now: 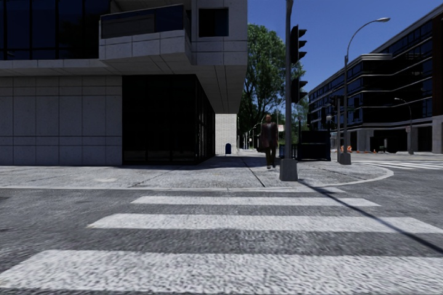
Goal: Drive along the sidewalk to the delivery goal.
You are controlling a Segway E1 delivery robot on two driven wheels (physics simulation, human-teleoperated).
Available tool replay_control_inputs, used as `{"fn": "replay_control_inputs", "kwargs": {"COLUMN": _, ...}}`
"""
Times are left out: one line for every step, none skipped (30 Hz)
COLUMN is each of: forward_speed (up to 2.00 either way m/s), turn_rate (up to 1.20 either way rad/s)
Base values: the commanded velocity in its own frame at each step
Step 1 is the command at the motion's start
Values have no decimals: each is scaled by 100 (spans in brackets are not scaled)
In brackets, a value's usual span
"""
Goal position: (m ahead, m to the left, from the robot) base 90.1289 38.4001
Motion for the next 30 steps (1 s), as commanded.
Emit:
{"fn": "replay_control_inputs", "kwargs": {"forward_speed": 200, "turn_rate": 0}}
{"fn": "replay_control_inputs", "kwargs": {"forward_speed": 200, "turn_rate": 0}}
{"fn": "replay_control_inputs", "kwargs": {"forward_speed": 200, "turn_rate": 0}}
{"fn": "replay_control_inputs", "kwargs": {"forward_speed": 200, "turn_rate": 1}}
{"fn": "replay_control_inputs", "kwargs": {"forward_speed": 200, "turn_rate": 20}}
{"fn": "replay_control_inputs", "kwargs": {"forward_speed": 200, "turn_rate": 20}}
{"fn": "replay_control_inputs", "kwargs": {"forward_speed": 200, "turn_rate": 29}}
{"fn": "replay_control_inputs", "kwargs": {"forward_speed": 200, "turn_rate": 31}}
{"fn": "replay_control_inputs", "kwargs": {"forward_speed": 200, "turn_rate": 31}}
{"fn": "replay_control_inputs", "kwargs": {"forward_speed": 200, "turn_rate": 31}}
{"fn": "replay_control_inputs", "kwargs": {"forward_speed": 200, "turn_rate": 32}}
{"fn": "replay_control_inputs", "kwargs": {"forward_speed": 200, "turn_rate": 32}}
{"fn": "replay_control_inputs", "kwargs": {"forward_speed": 200, "turn_rate": 32}}
{"fn": "replay_control_inputs", "kwargs": {"forward_speed": 200, "turn_rate": 32}}
{"fn": "replay_control_inputs", "kwargs": {"forward_speed": 200, "turn_rate": 32}}
{"fn": "replay_control_inputs", "kwargs": {"forward_speed": 200, "turn_rate": 32}}
{"fn": "replay_control_inputs", "kwargs": {"forward_speed": 200, "turn_rate": 32}}
{"fn": "replay_control_inputs", "kwargs": {"forward_speed": 200, "turn_rate": 32}}
{"fn": "replay_control_inputs", "kwargs": {"forward_speed": 200, "turn_rate": 32}}
{"fn": "replay_control_inputs", "kwargs": {"forward_speed": 200, "turn_rate": 32}}
{"fn": "replay_control_inputs", "kwargs": {"forward_speed": 200, "turn_rate": 32}}
{"fn": "replay_control_inputs", "kwargs": {"forward_speed": 200, "turn_rate": 32}}
{"fn": "replay_control_inputs", "kwargs": {"forward_speed": 200, "turn_rate": 32}}
{"fn": "replay_control_inputs", "kwargs": {"forward_speed": 200, "turn_rate": 26}}
{"fn": "replay_control_inputs", "kwargs": {"forward_speed": 200, "turn_rate": 26}}
{"fn": "replay_control_inputs", "kwargs": {"forward_speed": 200, "turn_rate": 0}}
{"fn": "replay_control_inputs", "kwargs": {"forward_speed": 200, "turn_rate": 0}}
{"fn": "replay_control_inputs", "kwargs": {"forward_speed": 200, "turn_rate": 0}}
{"fn": "replay_control_inputs", "kwargs": {"forward_speed": 200, "turn_rate": 0}}
{"fn": "replay_control_inputs", "kwargs": {"forward_speed": 200, "turn_rate": 0}}
